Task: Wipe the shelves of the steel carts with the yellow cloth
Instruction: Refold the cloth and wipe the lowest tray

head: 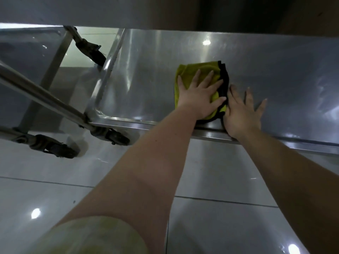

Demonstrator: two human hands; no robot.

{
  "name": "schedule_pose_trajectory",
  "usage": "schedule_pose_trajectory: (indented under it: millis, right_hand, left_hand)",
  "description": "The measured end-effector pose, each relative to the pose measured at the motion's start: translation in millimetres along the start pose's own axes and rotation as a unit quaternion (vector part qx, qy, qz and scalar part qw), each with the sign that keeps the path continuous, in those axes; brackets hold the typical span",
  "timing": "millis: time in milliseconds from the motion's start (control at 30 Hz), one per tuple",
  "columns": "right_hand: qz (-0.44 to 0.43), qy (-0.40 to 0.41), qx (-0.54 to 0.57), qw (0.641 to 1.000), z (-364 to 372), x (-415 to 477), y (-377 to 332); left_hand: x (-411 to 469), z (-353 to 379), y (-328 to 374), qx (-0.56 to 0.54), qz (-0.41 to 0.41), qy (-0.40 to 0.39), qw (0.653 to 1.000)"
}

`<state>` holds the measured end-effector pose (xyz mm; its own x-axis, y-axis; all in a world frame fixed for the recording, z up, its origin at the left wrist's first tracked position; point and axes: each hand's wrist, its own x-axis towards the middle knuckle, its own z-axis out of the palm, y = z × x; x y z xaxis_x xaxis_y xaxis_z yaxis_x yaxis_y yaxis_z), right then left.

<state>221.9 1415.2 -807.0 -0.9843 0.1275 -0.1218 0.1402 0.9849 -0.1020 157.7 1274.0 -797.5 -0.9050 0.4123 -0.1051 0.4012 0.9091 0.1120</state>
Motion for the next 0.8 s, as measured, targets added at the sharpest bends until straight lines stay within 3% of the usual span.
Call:
schedule_pose_trajectory:
  millis: [133, 333, 433, 667, 800]
  right_hand:
    - [-0.003, -0.005, 0.010, 1.000, -1.8, 0.9, -1.9]
    - [-0.003, 0.002, 0.015, 1.000, -1.3, 0.3, -0.6]
    - [0.001, 0.002, 0.015, 1.000, -1.1, 0.5, -1.1]
    - [0.003, -0.008, 0.023, 1.000, -5.9, -3.4, -2.2]
    - [-0.055, 0.002, 0.194, 0.979, -21.0, -16.0, 14.8]
  left_hand:
    - [3.2, -11.8, -48.2, -0.010, 0.007, 0.008, 1.000]
    - [-32.6, -17.8, -162.8, -0.022, -0.163, 0.020, 0.986]
    - [-66.6, -19.4, -199.8, 0.014, -0.194, 0.009, 0.981]
    - [-121.1, -12.8, -176.5, 0.003, -0.198, -0.018, 0.980]
    - [-137.7, -9.2, -135.8, 0.032, -0.171, -0.035, 0.984]
